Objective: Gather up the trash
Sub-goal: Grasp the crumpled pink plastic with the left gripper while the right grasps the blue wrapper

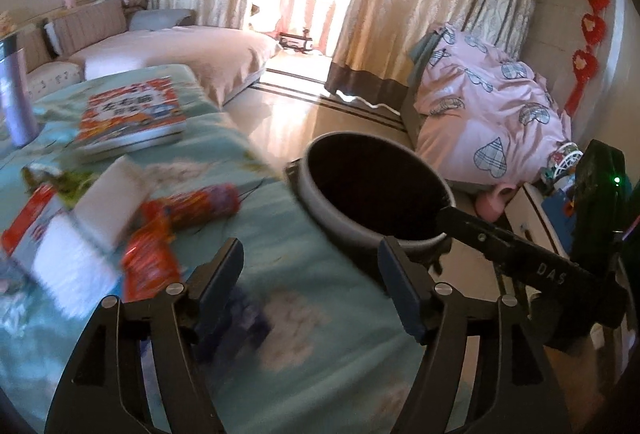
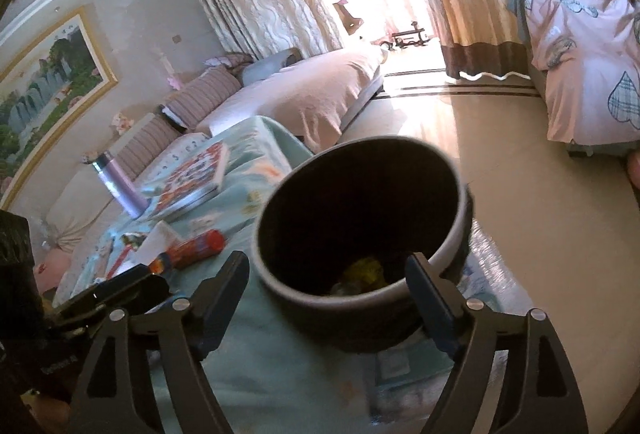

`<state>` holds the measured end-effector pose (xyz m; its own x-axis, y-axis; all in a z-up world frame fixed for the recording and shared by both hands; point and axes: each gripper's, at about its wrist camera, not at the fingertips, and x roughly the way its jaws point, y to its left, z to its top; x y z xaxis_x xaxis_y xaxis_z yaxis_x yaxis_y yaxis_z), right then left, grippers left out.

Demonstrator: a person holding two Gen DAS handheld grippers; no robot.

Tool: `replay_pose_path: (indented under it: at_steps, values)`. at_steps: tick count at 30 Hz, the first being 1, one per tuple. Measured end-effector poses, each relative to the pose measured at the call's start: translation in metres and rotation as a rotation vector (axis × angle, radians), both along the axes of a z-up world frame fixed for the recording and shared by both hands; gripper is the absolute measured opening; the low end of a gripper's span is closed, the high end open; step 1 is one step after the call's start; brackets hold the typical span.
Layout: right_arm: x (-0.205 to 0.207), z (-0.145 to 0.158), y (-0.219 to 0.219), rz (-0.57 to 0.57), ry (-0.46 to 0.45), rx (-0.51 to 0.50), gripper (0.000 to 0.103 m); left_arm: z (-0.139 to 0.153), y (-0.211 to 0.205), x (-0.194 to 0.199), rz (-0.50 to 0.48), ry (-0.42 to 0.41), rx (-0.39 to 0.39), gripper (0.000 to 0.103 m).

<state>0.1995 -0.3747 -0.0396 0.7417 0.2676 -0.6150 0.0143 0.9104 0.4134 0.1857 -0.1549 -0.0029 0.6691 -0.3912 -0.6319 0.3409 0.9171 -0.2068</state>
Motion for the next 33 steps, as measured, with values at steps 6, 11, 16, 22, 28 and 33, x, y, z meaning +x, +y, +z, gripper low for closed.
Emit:
replay_pose_path:
  at_steps: [6,11,16,22,28,33]
  values:
    - [-0.017,-0.005,0.03,0.04,0.015,0.033,0.085,-0.01,0.047,-0.02,0.072,0.017,0.006,0.071]
    - [-0.029,-0.008,0.061,0.086,0.026,0.044,0.085,-0.02,0.09,-0.034,0.147,0.042,0.004,0.071]
    - [-0.039,-0.01,0.092,0.134,0.032,0.051,0.087,-0.024,0.125,-0.049,0.21,0.048,0.004,0.071]
    - [-0.043,-0.014,0.128,0.195,0.045,0.05,0.088,-0.031,0.166,-0.06,0.29,0.066,-0.001,0.071]
    - [-0.036,-0.019,0.153,0.224,0.076,0.064,0.093,-0.035,0.203,-0.055,0.377,0.091,-0.012,0.079]
    - [-0.029,-0.026,0.166,0.23,0.117,0.079,0.096,-0.036,0.225,-0.038,0.437,0.11,-0.024,0.086]
